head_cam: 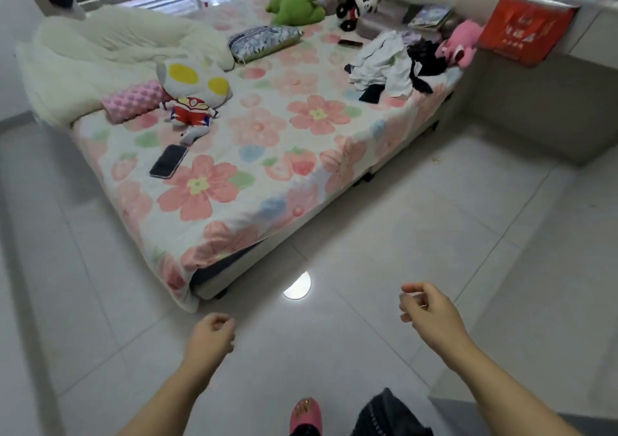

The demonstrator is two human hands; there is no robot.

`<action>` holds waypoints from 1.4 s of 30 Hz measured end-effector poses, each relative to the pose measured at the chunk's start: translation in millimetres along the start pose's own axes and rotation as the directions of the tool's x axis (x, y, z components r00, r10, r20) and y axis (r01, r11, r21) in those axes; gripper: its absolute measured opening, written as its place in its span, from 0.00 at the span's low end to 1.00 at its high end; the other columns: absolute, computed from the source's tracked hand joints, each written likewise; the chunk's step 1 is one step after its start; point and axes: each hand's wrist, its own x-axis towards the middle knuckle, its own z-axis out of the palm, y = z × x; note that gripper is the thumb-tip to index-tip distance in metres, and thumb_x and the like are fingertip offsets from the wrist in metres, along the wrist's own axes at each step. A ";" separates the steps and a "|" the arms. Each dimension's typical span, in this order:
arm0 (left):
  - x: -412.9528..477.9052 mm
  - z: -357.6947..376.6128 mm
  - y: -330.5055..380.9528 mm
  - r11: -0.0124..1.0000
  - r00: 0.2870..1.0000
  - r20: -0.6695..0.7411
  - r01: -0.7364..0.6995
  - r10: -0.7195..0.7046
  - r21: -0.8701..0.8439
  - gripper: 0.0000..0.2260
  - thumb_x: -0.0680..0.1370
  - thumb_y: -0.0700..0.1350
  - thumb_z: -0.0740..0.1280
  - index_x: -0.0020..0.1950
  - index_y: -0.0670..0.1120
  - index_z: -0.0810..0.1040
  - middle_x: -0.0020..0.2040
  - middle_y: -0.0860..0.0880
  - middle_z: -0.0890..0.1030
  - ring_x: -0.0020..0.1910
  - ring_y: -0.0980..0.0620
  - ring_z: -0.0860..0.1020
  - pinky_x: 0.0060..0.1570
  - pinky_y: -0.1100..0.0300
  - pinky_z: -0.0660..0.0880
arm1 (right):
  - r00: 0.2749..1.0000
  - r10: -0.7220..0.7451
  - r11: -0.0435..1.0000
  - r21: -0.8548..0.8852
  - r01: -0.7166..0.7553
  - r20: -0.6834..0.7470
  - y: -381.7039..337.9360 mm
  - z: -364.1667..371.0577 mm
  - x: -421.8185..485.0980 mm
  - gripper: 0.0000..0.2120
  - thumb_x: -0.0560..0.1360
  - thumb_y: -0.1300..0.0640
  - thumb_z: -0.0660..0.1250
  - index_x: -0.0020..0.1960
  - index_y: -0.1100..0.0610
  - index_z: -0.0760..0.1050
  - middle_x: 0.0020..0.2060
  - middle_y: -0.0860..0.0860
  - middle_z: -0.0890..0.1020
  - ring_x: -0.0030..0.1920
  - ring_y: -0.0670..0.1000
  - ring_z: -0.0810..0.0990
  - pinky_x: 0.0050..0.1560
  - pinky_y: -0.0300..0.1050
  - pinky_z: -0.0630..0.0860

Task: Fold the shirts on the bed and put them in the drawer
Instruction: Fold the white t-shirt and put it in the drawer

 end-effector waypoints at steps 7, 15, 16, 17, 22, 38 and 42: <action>93.4 78.0 220.8 0.919 0.913 0.118 -0.380 0.390 -0.103 0.03 0.77 0.38 0.63 0.49 0.44 0.76 0.37 0.46 0.78 0.32 0.52 0.76 0.33 0.65 0.74 | 0.950 0.253 0.966 0.092 -0.240 -0.181 20.3 -41.0 127.0 0.03 0.75 0.59 0.64 0.49 0.56 0.74 0.39 0.56 0.81 0.36 0.53 0.81 0.45 0.49 0.73; 202.6 166.6 377.5 0.945 0.940 0.101 -0.325 0.326 -0.027 0.04 0.75 0.41 0.65 0.40 0.47 0.74 0.35 0.44 0.76 0.33 0.47 0.74 0.28 0.67 0.69 | 0.970 0.154 0.984 0.116 -0.134 -0.190 -65.2 -114.0 327.9 0.04 0.74 0.58 0.66 0.48 0.55 0.73 0.37 0.53 0.81 0.39 0.52 0.82 0.45 0.47 0.74; 219.9 174.7 388.7 0.952 0.948 0.100 -0.306 0.303 0.019 0.03 0.76 0.40 0.64 0.42 0.46 0.75 0.37 0.44 0.77 0.35 0.46 0.75 0.30 0.65 0.70 | 0.975 0.117 0.989 0.112 -0.098 -0.188 -84.7 -124.8 352.1 0.04 0.74 0.58 0.66 0.49 0.54 0.73 0.37 0.52 0.80 0.40 0.53 0.81 0.44 0.46 0.73; 236.3 181.6 398.7 0.957 0.955 0.092 -0.286 0.281 0.050 0.02 0.77 0.39 0.64 0.45 0.44 0.75 0.38 0.43 0.78 0.35 0.46 0.76 0.32 0.62 0.70 | 0.978 0.086 0.991 0.115 -0.065 -0.190 -104.7 -135.3 375.7 0.04 0.74 0.57 0.66 0.49 0.53 0.72 0.38 0.52 0.80 0.41 0.53 0.81 0.42 0.44 0.73; 321.5 208.5 435.9 0.984 0.986 -0.012 -0.162 0.163 0.069 0.04 0.76 0.38 0.64 0.50 0.39 0.76 0.38 0.39 0.79 0.34 0.43 0.77 0.34 0.59 0.71 | 0.982 -0.032 0.989 0.137 0.058 -0.185 -177.3 -177.8 490.2 0.08 0.74 0.58 0.65 0.45 0.46 0.70 0.37 0.51 0.79 0.40 0.52 0.80 0.40 0.43 0.73; 534.7 409.3 716.6 0.974 0.956 0.182 -0.227 0.228 -0.030 0.06 0.76 0.41 0.65 0.52 0.47 0.75 0.37 0.46 0.78 0.37 0.47 0.79 0.34 0.61 0.70 | 0.990 0.078 0.994 -0.061 -0.086 -0.121 -280.7 -291.8 798.9 0.08 0.74 0.60 0.66 0.52 0.54 0.72 0.36 0.53 0.79 0.42 0.55 0.81 0.45 0.45 0.72; 562.0 450.0 770.9 0.967 0.952 0.182 -0.253 0.247 0.008 0.08 0.75 0.44 0.66 0.53 0.48 0.75 0.41 0.46 0.80 0.42 0.48 0.79 0.35 0.61 0.69 | 0.996 0.070 0.993 -0.092 -0.075 -0.063 -295.9 -313.5 868.0 0.07 0.74 0.58 0.67 0.51 0.53 0.73 0.37 0.55 0.80 0.42 0.54 0.80 0.43 0.43 0.72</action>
